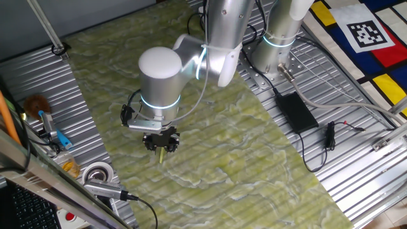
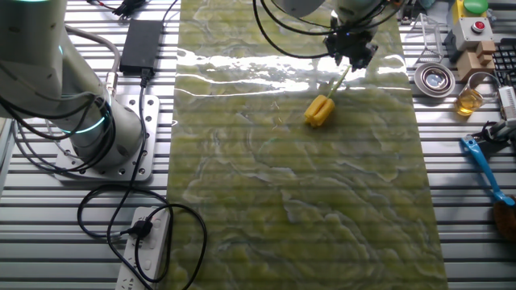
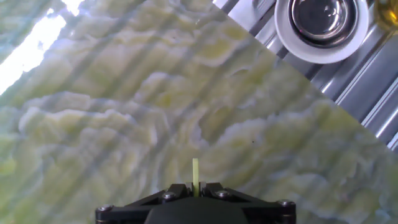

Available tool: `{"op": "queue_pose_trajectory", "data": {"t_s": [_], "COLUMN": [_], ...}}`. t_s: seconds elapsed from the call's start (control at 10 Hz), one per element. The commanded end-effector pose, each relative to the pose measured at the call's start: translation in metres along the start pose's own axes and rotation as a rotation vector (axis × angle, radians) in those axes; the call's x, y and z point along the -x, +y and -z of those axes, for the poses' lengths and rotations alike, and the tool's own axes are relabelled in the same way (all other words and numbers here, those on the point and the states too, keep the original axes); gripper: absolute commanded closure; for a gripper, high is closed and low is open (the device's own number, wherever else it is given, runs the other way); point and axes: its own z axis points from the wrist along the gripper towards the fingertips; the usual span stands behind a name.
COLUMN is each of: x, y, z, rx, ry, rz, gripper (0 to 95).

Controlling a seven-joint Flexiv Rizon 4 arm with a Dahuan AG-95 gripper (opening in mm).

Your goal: Scrub the table with a brush

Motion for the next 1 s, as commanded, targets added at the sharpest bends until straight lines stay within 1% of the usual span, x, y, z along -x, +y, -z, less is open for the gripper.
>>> {"op": "queue_pose_trajectory", "data": {"t_s": [0.1, 0.2, 0.3, 0.4, 0.5, 0.6, 0.7, 1.0], "x": [0.006, 0.010, 0.014, 0.017, 0.018, 0.020, 0.020, 0.020], "y": [-0.001, -0.001, 0.000, 0.001, 0.002, 0.003, 0.003, 0.003], "z": [0.023, 0.033, 0.044, 0.051, 0.054, 0.060, 0.060, 0.060], "rx": [0.062, 0.088, 0.098, 0.110, 0.119, 0.137, 0.139, 0.135], "ry": [0.097, 0.150, 0.206, 0.235, 0.242, 0.271, 0.275, 0.261], "rz": [-0.357, -0.397, -0.437, -0.474, -0.490, -0.515, -0.526, -0.523], "gripper": [95.0, 95.0, 95.0, 95.0, 95.0, 95.0, 95.0, 95.0]}}
